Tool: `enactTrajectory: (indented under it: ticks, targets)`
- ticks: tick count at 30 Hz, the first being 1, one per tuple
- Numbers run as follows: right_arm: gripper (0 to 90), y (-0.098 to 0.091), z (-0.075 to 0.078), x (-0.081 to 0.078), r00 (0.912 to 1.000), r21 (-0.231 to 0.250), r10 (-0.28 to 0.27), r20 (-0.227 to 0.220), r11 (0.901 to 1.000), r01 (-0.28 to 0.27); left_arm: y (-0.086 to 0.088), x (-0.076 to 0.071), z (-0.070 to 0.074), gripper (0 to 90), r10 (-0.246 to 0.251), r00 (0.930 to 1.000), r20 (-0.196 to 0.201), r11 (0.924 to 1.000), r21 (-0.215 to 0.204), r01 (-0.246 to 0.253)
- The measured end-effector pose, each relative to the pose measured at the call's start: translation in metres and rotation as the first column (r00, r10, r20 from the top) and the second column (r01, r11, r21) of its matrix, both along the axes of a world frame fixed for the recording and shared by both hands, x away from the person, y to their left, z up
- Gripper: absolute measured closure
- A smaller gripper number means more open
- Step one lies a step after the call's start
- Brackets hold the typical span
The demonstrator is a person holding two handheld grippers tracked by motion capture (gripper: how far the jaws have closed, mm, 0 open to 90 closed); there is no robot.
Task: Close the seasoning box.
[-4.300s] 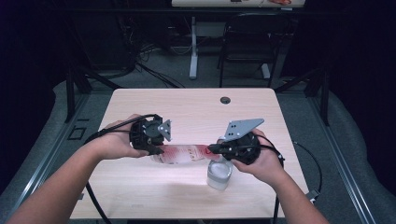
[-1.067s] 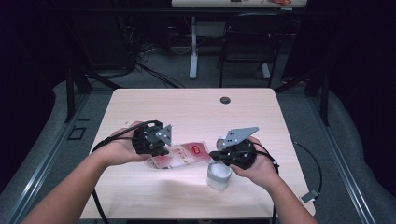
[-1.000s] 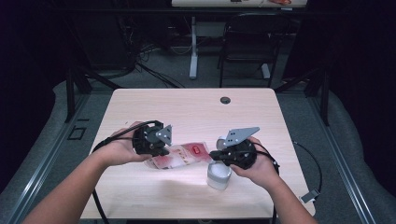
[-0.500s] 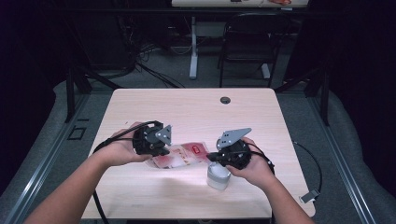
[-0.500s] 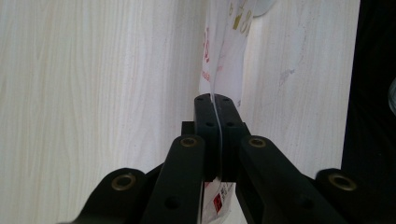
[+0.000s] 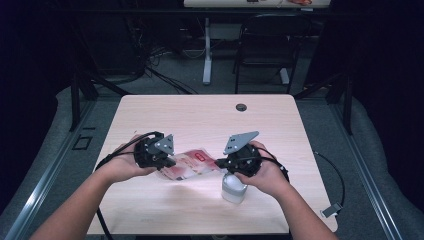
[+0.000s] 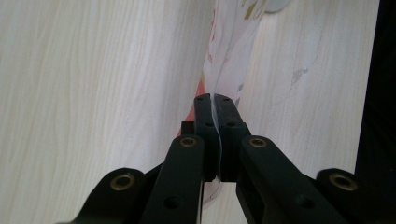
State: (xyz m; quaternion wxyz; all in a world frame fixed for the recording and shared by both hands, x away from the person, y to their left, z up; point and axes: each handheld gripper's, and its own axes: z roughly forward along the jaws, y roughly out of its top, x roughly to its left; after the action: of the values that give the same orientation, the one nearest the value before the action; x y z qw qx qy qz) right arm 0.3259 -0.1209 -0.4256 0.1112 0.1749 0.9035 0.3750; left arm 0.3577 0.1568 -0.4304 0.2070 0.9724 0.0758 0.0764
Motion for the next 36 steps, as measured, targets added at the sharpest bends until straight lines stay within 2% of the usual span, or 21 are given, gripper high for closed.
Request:
enactTrajectory:
  ticks: [7, 10, 12, 15, 19, 23, 31, 36]
  targets:
    - [90.0, 0.012, 0.012, 0.002, 0.9999, -0.013, 0.005, 0.011, 0.9999, -0.005, 0.009, 0.003, -0.016, 87.1, 0.047, 0.9988, -0.008, 0.9974, -0.054, -0.048]
    - [90.0, 0.017, 0.017, 0.004, 0.9999, -0.016, 0.005, 0.013, 0.9999, -0.005, 0.012, 0.004, -0.023, 86.4, 0.068, 0.9975, -0.017, 0.9938, -0.087, -0.07]
    - [90.0, 0.021, 0.019, 0.005, 0.9999, -0.02, 0.005, 0.013, 0.9998, -0.005, 0.015, 0.005, -0.03, 85.8, 0.08, 0.996, -0.04, 0.9898, -0.115, -0.084]
    - [90.0, 0.026, 0.02, 0.007, 0.9999, -0.038, 0.008, 0.011, 0.9993, -0.007, 0.015, 0.005, -0.039, 85.0, 0.089, 0.995, -0.046, 0.9873, -0.128, -0.094]
    - [90.0, 0.03, 0.022, 0.007, 0.9999, -0.041, 0.008, 0.014, 0.9991, -0.007, 0.018, 0.007, -0.049, 84.3, 0.114, 0.992, -0.055, 0.9793, -0.162, -0.121]
    - [90.0, 0.035, 0.023, 0.009, 0.9998, -0.049, 0.009, 0.016, 0.9988, -0.008, 0.019, 0.009, -0.056, 83.2, 0.142, 0.9871, -0.073, 0.9674, -0.201, -0.154]
    - [90.0, 0.041, 0.029, 0.011, 0.9996, -0.058, 0.003, 0.027, 0.9983, -0.001, 0.016, 0.01, -0.065, 83.7, 0.141, 0.9863, -0.085, 0.9608, -0.228, -0.157]
    - [90.0, 0.042, 0.028, 0.012, 0.9996, -0.044, 0.002, 0.027, 0.999, -0.001, 0.019, 0.009, -0.068, 85.6, 0.142, 0.9863, -0.084, 0.9584, -0.237, -0.158]
